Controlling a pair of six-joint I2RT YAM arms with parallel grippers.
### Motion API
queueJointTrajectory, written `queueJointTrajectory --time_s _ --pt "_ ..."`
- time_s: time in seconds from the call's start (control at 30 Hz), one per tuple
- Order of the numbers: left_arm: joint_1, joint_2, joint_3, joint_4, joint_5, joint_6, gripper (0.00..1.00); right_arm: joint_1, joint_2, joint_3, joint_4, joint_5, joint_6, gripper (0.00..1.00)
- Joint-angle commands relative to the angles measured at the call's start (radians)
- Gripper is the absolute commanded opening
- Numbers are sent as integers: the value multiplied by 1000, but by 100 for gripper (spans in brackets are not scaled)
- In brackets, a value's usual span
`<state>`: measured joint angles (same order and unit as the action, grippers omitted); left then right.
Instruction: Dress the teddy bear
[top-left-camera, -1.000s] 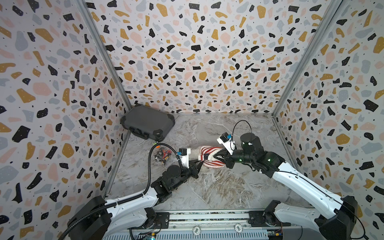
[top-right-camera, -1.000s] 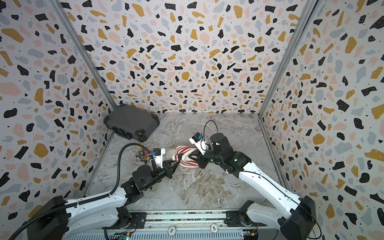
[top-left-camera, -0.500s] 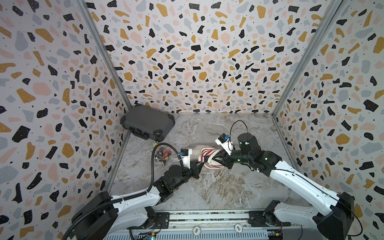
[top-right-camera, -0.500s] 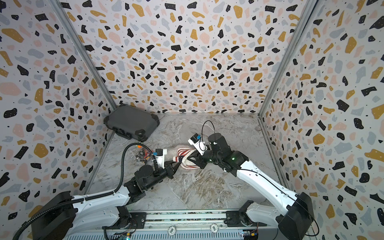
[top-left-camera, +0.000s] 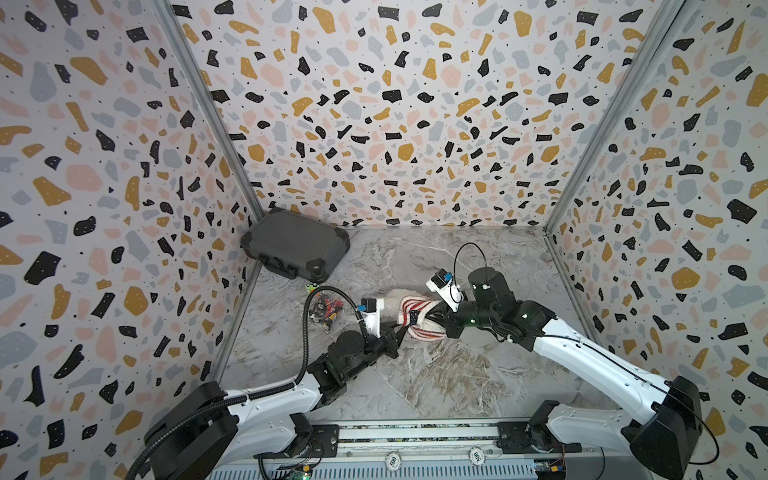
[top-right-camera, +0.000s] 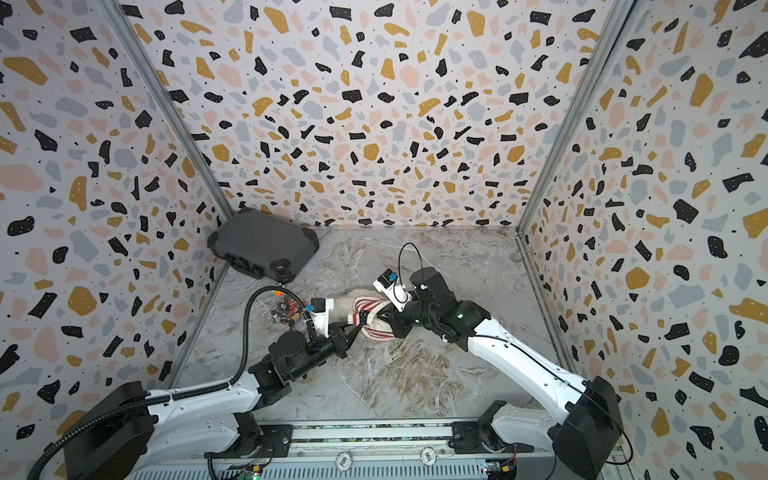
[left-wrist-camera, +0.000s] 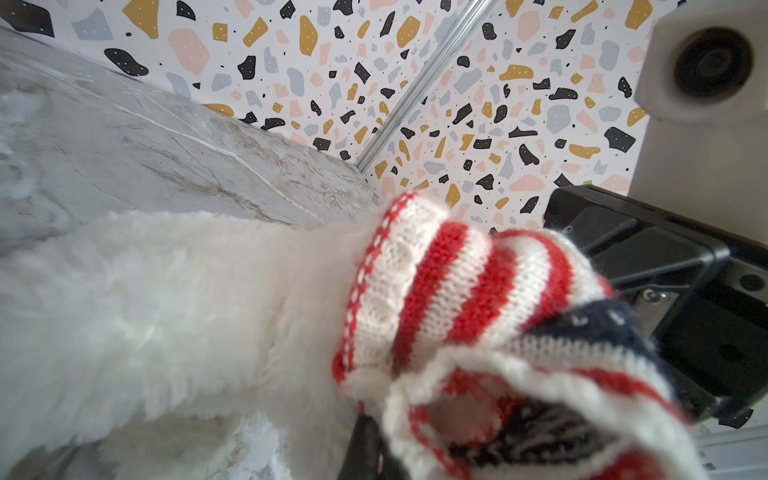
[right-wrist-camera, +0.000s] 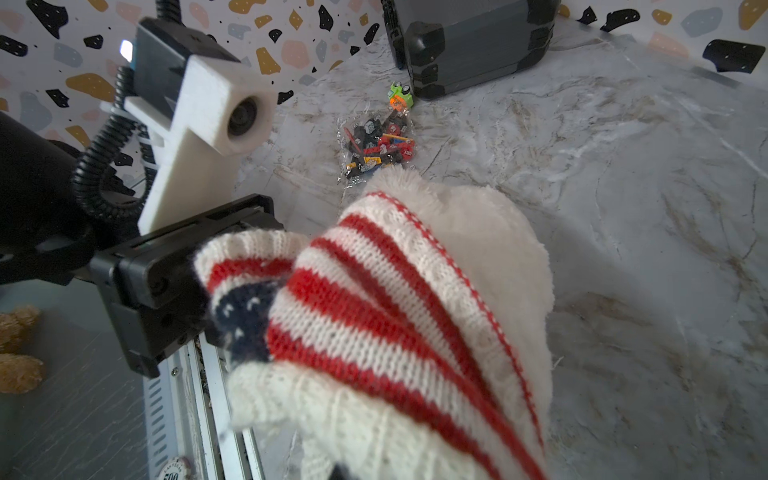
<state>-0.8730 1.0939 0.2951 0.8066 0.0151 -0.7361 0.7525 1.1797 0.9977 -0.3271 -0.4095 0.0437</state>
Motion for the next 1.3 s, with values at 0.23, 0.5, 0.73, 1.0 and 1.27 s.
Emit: queueJointTrajectory --time_s 0.23,0.5,0.73,1.0,1.27 --pt "58 -214 14 -202 -133 78 0 116 -104 83 -77 63 -158 0" --pt "108 -204 36 -283 -116 86 0 173 -174 77 -33 41 -200 0" --pt "108 -155 50 -271 -34 94 0 174 -184 52 17 66 -160 0" --pt "97 -189 34 -142 121 84 28 109 -159 27 69 154 -31 0" --pt "89 -245 11 -206 -14 65 72 9 -153 -49 186 158 196 0"
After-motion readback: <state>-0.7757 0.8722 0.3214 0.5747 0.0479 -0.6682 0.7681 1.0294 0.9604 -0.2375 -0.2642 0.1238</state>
